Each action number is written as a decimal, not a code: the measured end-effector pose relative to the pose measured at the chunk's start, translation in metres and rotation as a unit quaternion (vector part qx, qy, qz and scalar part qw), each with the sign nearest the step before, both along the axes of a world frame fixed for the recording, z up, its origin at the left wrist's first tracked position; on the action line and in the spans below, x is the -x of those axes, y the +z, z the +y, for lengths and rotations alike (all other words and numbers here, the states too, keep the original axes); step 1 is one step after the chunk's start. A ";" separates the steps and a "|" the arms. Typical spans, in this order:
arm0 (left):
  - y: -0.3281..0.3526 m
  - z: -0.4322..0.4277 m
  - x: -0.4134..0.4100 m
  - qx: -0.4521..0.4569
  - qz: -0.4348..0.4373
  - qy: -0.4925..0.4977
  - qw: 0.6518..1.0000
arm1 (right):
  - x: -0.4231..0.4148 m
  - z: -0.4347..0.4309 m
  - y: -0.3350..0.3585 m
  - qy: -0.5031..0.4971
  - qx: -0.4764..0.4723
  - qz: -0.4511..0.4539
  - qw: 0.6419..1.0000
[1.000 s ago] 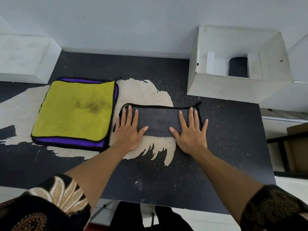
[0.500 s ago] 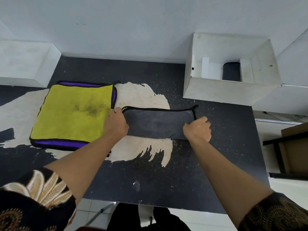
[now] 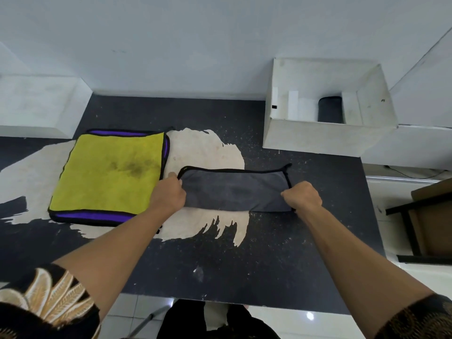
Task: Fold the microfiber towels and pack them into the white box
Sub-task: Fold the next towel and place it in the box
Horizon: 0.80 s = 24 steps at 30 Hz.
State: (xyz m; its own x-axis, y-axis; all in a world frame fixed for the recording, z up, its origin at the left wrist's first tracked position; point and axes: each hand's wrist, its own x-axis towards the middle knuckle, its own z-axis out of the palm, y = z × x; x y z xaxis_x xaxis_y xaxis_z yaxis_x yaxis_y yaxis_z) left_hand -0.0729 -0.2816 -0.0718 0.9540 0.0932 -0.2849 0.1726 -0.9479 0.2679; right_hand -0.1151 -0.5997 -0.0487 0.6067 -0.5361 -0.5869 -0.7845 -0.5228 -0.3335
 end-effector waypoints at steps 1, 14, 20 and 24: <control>0.000 -0.001 0.004 0.003 -0.003 -0.005 1.000 | 0.003 -0.003 0.001 0.006 0.000 0.004 1.000; 0.021 -0.042 0.031 -0.087 -0.065 -0.082 0.991 | 0.027 -0.016 0.004 -0.001 -0.032 0.003 0.999; 0.039 -0.142 0.016 0.176 0.116 -0.053 0.976 | 0.026 -0.009 0.010 0.034 -0.062 -0.067 0.995; 0.046 -0.201 0.014 0.314 0.222 0.031 0.923 | 0.030 -0.004 0.020 0.074 -0.105 -0.124 0.984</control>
